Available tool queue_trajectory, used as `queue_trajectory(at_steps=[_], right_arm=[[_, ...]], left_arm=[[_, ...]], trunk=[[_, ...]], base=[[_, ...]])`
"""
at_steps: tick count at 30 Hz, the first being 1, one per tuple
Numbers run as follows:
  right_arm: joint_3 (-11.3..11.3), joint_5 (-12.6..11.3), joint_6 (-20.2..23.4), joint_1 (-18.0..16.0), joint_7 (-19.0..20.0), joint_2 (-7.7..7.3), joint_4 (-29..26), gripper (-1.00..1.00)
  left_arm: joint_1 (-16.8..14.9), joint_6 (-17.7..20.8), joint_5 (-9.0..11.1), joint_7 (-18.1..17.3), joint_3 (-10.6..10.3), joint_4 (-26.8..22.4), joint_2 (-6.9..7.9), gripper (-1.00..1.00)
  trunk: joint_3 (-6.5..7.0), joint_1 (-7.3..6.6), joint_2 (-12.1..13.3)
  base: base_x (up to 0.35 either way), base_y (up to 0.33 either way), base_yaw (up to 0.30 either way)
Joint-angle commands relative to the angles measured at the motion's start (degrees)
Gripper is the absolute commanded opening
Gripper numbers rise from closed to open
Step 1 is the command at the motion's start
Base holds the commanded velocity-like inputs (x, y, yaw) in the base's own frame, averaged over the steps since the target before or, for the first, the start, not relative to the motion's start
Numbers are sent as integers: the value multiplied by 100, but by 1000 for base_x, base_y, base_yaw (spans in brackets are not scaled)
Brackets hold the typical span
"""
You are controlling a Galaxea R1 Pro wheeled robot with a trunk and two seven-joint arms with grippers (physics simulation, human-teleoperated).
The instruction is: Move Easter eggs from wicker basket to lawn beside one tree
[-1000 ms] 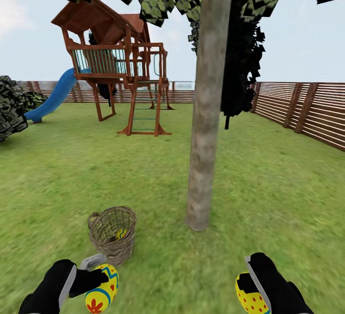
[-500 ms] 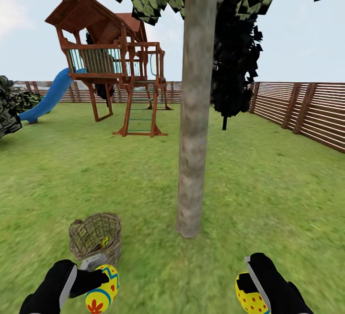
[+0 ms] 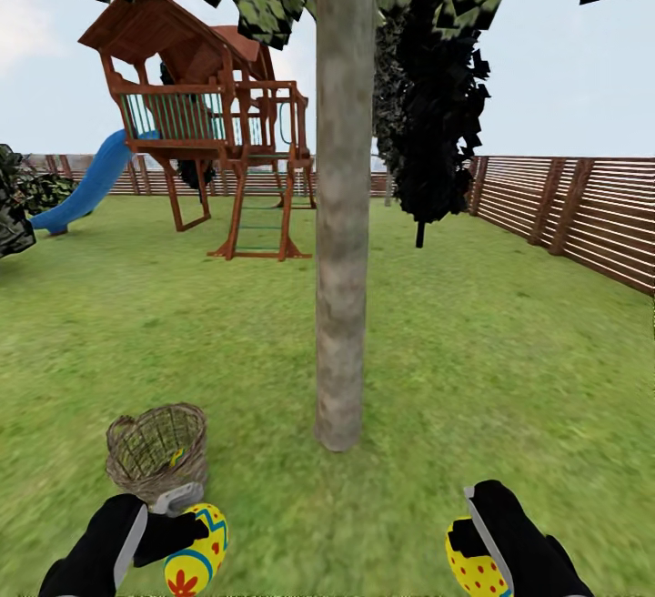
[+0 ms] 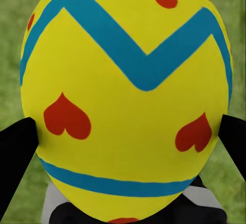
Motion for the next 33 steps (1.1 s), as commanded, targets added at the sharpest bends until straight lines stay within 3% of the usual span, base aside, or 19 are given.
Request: queue_trajectory(at_steps=[1, 9, 14, 21, 33], right_arm=[[24, 20, 26, -2, -6, -6, -2, -100], [24, 20, 26, -1, -6, -5, 3, -100], [29, 27, 26, -4, -6, -5, 5, -100], [33, 28, 26, -6, -6, 3, 5, -100], [58, 28, 26, -2, -6, 12, 5, -100]], left_arm=[[-4, 30, -30, -30, 20, -7, -26, -100], [-4, 22, -30, -31, 21, 148, -83, -100], [-4, 16, -11, -93, 47, 152, -82, -100], [-4, 16, -33, -103, 45, 160, -160, -100], [-4, 13, -27, -82, 47, 158, -166, -100]], trunk=[[-8, -1, -5], [-8, -1, -5], [64, -89, 156], [64, -89, 156], [64, -89, 156]], base=[[-117, -306, 0], [20, -250, 0], [-48, -59, 0], [301, -1, 0], [308, -93, 0]])
